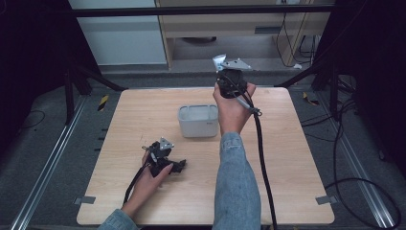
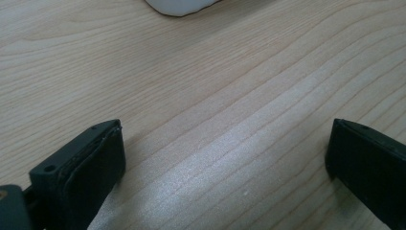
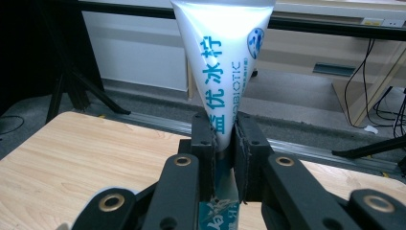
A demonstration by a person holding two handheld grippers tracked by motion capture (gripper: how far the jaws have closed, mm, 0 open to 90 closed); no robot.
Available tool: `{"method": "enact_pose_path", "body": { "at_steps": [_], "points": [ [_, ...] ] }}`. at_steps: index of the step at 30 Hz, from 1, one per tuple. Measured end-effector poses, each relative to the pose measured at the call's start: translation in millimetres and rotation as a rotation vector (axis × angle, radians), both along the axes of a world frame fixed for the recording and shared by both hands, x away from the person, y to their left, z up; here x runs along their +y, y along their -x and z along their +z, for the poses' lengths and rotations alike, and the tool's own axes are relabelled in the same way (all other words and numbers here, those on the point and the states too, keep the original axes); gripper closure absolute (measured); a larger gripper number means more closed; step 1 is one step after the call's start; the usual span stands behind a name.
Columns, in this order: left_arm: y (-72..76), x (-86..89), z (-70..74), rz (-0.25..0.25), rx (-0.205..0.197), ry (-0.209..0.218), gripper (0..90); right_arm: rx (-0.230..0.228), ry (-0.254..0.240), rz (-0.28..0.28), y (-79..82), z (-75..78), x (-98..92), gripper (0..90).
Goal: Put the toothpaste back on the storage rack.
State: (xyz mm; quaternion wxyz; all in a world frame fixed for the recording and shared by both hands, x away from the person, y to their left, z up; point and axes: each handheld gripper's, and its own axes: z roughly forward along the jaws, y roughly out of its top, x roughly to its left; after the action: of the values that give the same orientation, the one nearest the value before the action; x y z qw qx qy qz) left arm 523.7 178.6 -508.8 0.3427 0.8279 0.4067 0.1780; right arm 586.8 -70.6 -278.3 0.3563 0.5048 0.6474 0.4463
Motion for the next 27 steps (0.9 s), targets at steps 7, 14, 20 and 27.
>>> {"method": "enact_pose_path", "body": {
  "at_steps": [7, 14, 20, 27],
  "points": [
    [0.0, 0.0, 0.0, 0.000, 0.000, 0.000, 0.0, -0.013, -0.027, 0.014, -6.0, -3.8, 11.6, 80.2],
    [0.2, 0.0, 0.0, -0.001, 0.000, 0.001, 0.0, -0.014, -0.033, 0.023, -13.5, -8.2, 25.7, 80.1],
    [0.3, 0.1, 0.0, -0.002, 0.000, 0.000, 0.0, -0.018, -0.051, 0.022, -18.3, -14.8, 33.8, 80.1],
    [0.3, 0.1, 0.0, -0.002, -0.001, 0.000, 0.0, -0.030, -0.062, 0.030, -20.9, -16.5, 43.1, 80.1]
  ]
}}
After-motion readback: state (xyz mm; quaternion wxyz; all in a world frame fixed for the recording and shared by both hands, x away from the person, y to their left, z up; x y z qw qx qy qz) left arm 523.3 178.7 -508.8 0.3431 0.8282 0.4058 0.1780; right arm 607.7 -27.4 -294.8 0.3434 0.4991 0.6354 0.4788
